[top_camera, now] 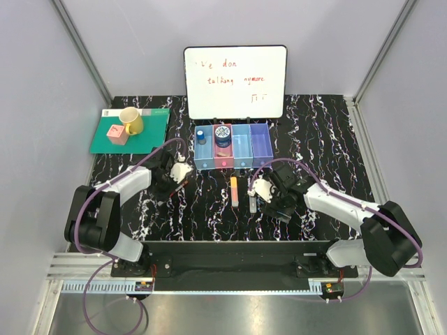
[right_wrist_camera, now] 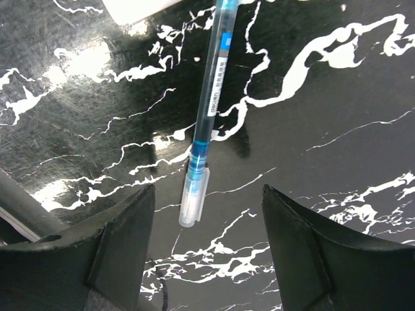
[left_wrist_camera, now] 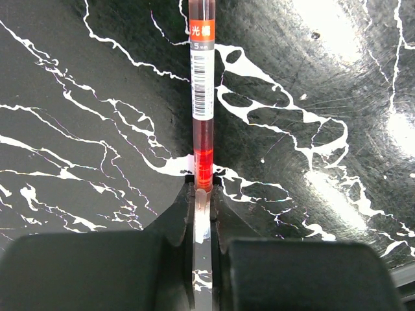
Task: Sort the stationery into containers
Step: Pick up the pen from the center of the board, then place the pen in the storage box, then pick up the pen from the corner of the board.
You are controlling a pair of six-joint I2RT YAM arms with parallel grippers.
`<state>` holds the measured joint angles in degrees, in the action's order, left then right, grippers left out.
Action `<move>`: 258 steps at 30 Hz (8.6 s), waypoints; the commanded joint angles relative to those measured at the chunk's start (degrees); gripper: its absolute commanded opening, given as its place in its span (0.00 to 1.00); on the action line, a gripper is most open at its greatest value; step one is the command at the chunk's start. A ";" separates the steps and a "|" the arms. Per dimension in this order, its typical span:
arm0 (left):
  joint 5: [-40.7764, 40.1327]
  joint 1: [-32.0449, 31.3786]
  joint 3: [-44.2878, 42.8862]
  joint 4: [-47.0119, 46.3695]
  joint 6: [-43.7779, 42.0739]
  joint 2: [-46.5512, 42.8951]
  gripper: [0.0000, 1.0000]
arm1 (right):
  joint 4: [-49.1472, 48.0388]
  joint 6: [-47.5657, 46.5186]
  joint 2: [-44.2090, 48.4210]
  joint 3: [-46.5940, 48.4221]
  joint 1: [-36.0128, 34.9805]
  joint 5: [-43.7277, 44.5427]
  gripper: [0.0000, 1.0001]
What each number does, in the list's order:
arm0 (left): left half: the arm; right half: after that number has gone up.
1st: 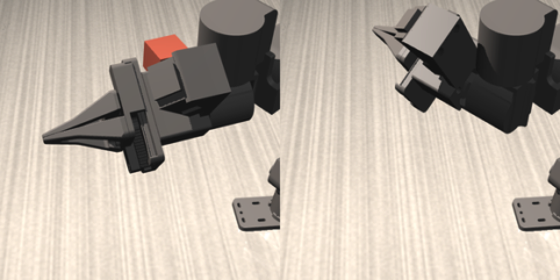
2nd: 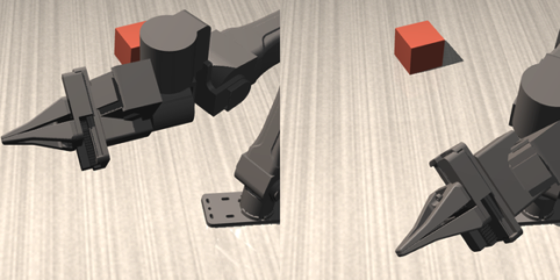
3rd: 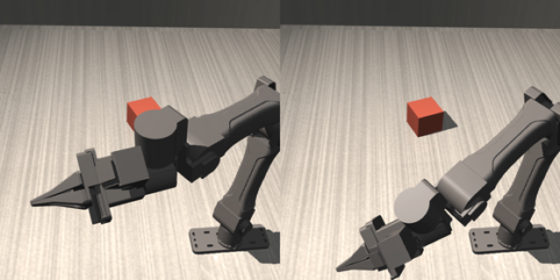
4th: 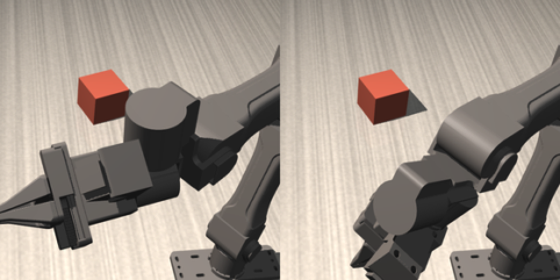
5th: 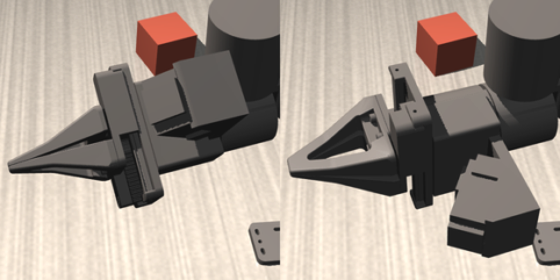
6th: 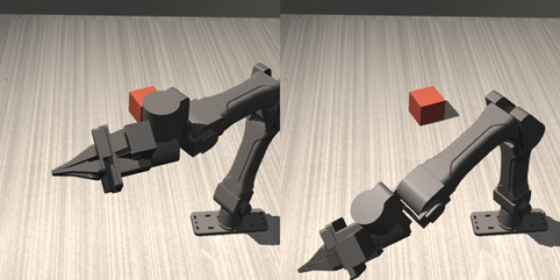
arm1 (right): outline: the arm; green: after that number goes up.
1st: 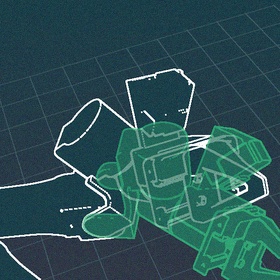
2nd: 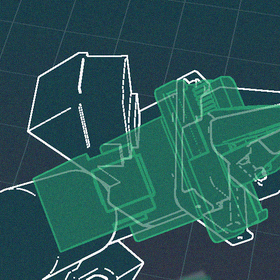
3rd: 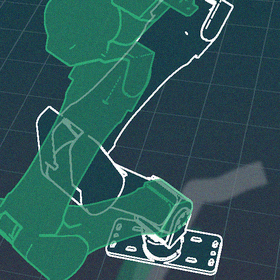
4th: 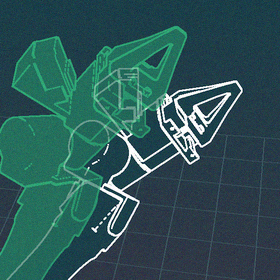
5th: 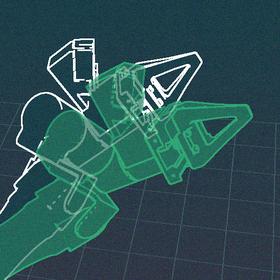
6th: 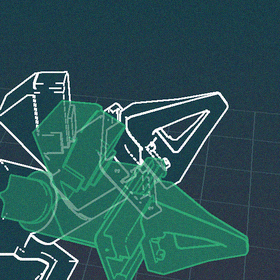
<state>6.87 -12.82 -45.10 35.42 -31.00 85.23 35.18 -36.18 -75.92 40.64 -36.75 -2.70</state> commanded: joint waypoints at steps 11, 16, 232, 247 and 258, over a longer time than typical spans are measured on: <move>2.18 0.51 -3.76 2.37 0.51 -1.03 0.00 | -4.33 1.64 0.42 -3.64 -0.07 0.15 0.68; 3.23 0.51 -5.96 4.04 1.12 -2.87 0.00 | -4.42 1.82 1.39 -6.10 0.28 -0.20 0.54; 3.50 -14.60 -41.03 15.12 9.74 -12.28 0.54 | 2.27 -43.80 -18.13 9.46 -18.18 -4.16 0.24; 2.53 -14.51 -42.61 16.70 9.82 -11.84 0.54 | 2.87 -41.42 -9.62 6.73 -18.88 -0.82 0.00; 2.36 -14.60 -41.82 16.79 10.00 -11.84 0.54 | 10.61 -26.94 -1.86 14.46 -18.88 -4.68 0.00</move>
<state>10.41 -27.64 -85.43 53.19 -20.99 73.60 43.70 -72.25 -79.20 50.11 -55.11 -5.21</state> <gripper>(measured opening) 0.535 0.045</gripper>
